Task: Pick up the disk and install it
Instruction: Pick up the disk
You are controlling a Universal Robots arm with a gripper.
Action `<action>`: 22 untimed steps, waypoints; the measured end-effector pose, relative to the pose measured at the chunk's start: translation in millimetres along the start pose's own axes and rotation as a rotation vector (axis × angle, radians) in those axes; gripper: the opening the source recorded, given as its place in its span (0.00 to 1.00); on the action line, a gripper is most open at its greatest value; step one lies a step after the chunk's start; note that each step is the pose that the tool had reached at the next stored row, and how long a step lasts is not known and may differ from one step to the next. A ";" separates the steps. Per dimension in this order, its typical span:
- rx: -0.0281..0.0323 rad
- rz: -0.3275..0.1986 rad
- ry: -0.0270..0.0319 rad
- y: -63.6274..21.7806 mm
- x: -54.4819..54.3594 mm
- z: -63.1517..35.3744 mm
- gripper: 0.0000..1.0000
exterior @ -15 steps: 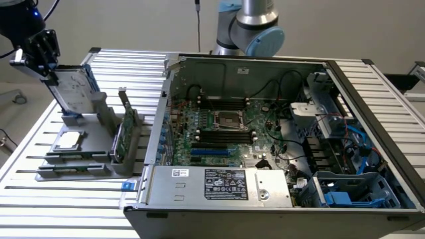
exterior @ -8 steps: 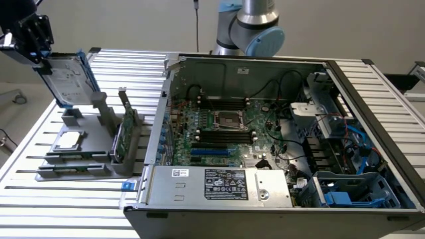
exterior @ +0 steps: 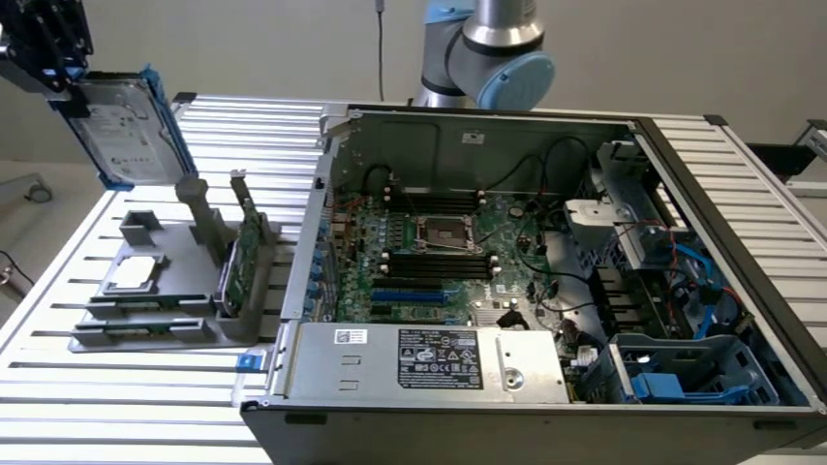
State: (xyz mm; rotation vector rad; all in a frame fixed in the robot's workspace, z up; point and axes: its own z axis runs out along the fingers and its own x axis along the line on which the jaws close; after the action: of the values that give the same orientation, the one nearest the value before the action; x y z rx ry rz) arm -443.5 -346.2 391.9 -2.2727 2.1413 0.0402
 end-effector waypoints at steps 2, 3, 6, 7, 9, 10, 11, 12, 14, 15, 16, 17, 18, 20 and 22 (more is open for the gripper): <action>0.0000 0.000 -0.0008 -5.0 -0.1 -8.7 0.33; 0.0001 -0.001 -0.0011 -8.5 -0.1 -13.6 0.33; -0.0004 -0.002 -0.0018 -19.6 0.1 -27.2 0.33; -0.0006 -0.002 -0.0021 -23.6 0.2 -31.7 0.33; -0.0013 -0.003 -0.0029 -31.9 0.4 -40.7 0.33; -0.0018 -0.003 -0.0034 -36.3 0.5 -45.5 0.33; -0.0021 -0.003 -0.0039 -40.5 0.6 -50.0 0.33; -0.0023 -0.004 -0.0045 -44.8 0.8 -54.5 0.33; -0.0027 -0.005 -0.0072 -55.4 1.1 -64.6 0.33; -0.0026 -0.006 -0.0088 -59.9 1.2 -68.3 0.33; -0.0026 -0.006 -0.0104 -64.4 1.4 -71.6 0.33; -0.0025 -0.007 -0.0123 -68.8 1.6 -74.6 0.33; -0.0024 -0.007 -0.0141 -73.3 1.8 -77.4 0.33; -0.0023 -0.008 -0.0181 -82.6 2.4 -82.4 0.33; -0.0022 -0.009 -0.0202 -91.8 3.0 -85.5 0.33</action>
State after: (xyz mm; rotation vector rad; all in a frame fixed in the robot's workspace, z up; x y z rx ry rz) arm -351.2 -346.4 476.9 -2.2730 2.1222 0.0652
